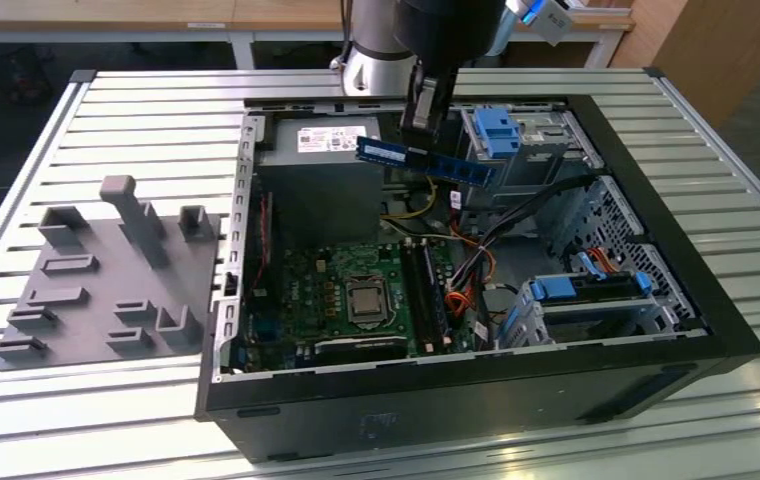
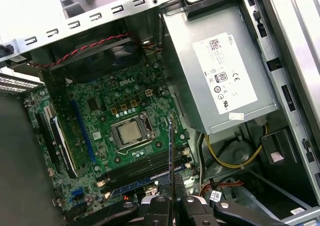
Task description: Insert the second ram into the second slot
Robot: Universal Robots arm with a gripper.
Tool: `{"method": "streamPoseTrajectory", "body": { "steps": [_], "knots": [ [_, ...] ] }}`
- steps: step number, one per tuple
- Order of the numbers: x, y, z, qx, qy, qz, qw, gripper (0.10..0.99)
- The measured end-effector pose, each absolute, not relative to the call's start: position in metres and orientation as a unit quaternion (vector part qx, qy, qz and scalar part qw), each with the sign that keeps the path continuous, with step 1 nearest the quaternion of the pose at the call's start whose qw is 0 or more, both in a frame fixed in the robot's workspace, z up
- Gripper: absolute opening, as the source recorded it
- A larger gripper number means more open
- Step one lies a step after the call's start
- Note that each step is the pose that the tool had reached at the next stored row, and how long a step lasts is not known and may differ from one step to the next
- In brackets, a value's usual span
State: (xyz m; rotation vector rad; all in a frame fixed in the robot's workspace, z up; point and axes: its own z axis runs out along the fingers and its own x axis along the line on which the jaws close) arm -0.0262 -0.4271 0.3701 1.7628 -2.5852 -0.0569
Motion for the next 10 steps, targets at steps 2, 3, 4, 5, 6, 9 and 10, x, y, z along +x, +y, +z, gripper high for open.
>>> {"method": "streamPoseTrajectory", "body": {
  "steps": [2,3,4,5,6,9,10],
  "knots": [
    [-0.0262,-0.4271,0.3701,0.563,-0.827,-0.018,0.006,0.137],
    [-0.0262,-0.4271,0.3701,0.562,-0.827,-0.018,0.006,0.137],
    [-0.0262,-0.4271,0.3701,0.562,-0.827,-0.018,0.006,0.137],
    [-0.0262,-0.4271,0.3701,0.561,-0.827,-0.018,0.006,0.137],
    [-0.0262,-0.4271,0.3701,0.561,-0.828,-0.018,0.006,0.137],
    [-0.0262,-0.4271,0.3701,0.559,-0.829,-0.018,0.006,0.137],
    [-0.0262,-0.4271,0.3701,0.559,-0.829,-0.018,0.006,0.137]
  ]
}}
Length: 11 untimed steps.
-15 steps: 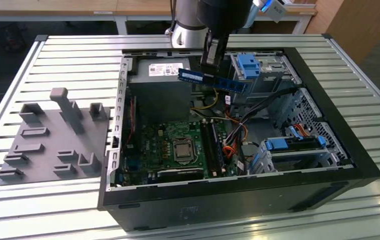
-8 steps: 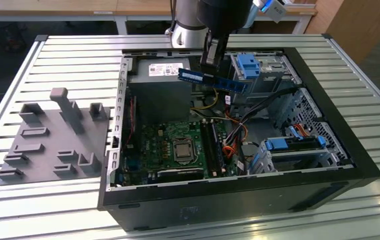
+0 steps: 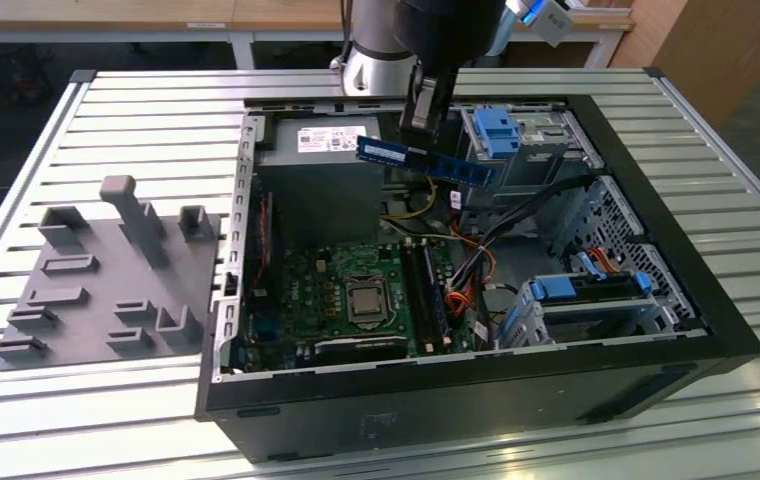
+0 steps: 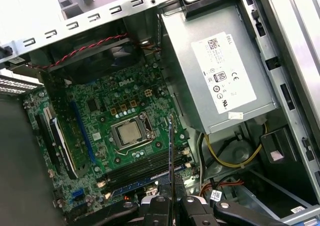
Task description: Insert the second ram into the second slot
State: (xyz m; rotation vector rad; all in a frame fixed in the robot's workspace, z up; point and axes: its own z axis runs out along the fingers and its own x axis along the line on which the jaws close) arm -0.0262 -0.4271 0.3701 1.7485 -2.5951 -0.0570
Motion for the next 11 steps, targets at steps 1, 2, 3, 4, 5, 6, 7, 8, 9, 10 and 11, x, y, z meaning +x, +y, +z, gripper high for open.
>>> {"method": "streamPoseTrajectory", "body": {
  "steps": [1,2,3,4,5,6,7,8,9,10,11],
  "knots": [
    [-0.0262,-0.4271,0.3701,0.558,-0.83,-0.018,0.006,0.137],
    [-0.0262,-0.4271,0.3701,0.557,-0.83,-0.018,0.006,0.137],
    [-0.0262,-0.4271,0.3701,0.556,-0.831,-0.018,0.006,0.137],
    [-0.0262,-0.4271,0.3701,0.556,-0.831,-0.018,0.006,0.137],
    [-0.0262,-0.4271,0.3701,0.555,-0.832,-0.018,0.006,0.137],
    [-0.0262,-0.4271,0.3701,0.554,-0.832,-0.018,0.006,0.137],
    [-0.0262,-0.4271,0.3701,0.553,-0.833,-0.018,0.006,0.137],
    [-0.0262,-0.4271,0.3701,0.552,-0.834,-0.018,0.006,0.137],
    [-0.0262,-0.4271,0.3701,0.551,-0.834,-0.018,0.006,0.137],
    [-0.0262,-0.4271,0.3701,0.55,-0.835,-0.018,0.006,0.137],
    [-0.0262,-0.4271,0.3701,0.549,-0.836,-0.018,0.006,0.137]
  ]
}}
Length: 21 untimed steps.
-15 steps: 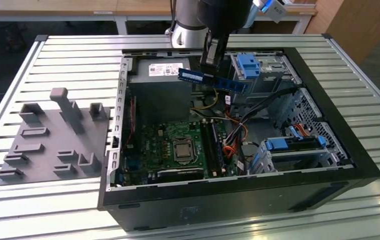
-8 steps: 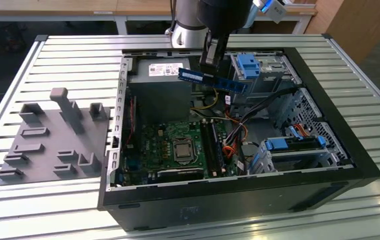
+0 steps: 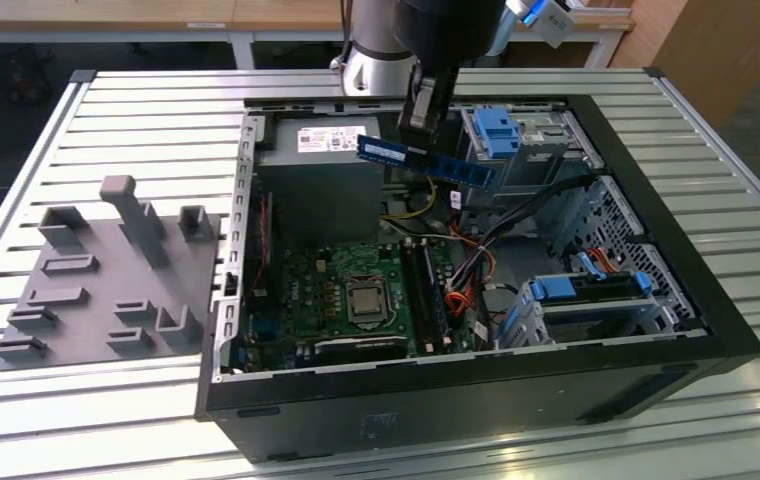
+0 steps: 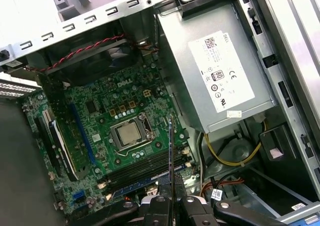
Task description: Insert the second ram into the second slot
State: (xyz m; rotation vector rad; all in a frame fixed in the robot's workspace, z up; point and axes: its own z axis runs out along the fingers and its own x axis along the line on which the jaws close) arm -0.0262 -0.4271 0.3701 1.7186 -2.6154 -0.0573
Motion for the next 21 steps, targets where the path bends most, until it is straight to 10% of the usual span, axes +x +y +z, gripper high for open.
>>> {"method": "streamPoseTrajectory", "body": {
  "steps": [21],
  "knots": [
    [-0.0262,-0.4271,0.3701,0.536,-0.844,-0.018,0.005,0.137]
  ]
}}
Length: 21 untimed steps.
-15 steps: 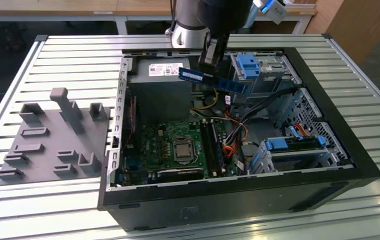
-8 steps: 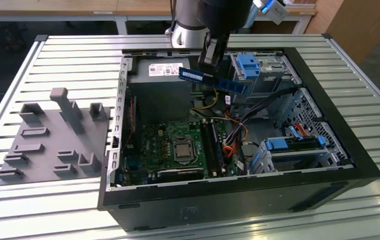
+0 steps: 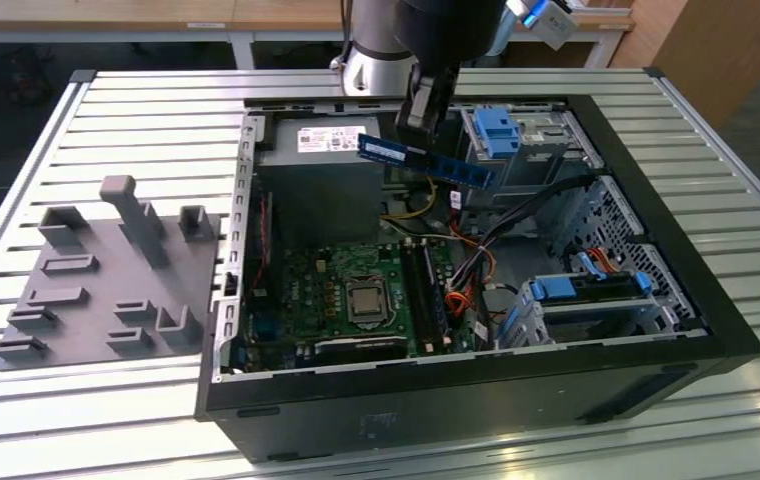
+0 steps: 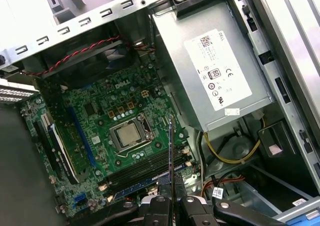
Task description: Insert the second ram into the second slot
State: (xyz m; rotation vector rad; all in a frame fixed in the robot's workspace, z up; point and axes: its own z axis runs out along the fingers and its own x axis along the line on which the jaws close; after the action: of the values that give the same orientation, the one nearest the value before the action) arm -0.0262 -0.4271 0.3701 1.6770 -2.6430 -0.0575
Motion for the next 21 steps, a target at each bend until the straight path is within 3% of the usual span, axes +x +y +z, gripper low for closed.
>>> {"method": "streamPoseTrajectory", "body": {
  "steps": [21],
  "knots": [
    [-0.0262,-0.4271,0.3701,0.523,-0.852,-0.018,0.005,0.137]
  ]
}}
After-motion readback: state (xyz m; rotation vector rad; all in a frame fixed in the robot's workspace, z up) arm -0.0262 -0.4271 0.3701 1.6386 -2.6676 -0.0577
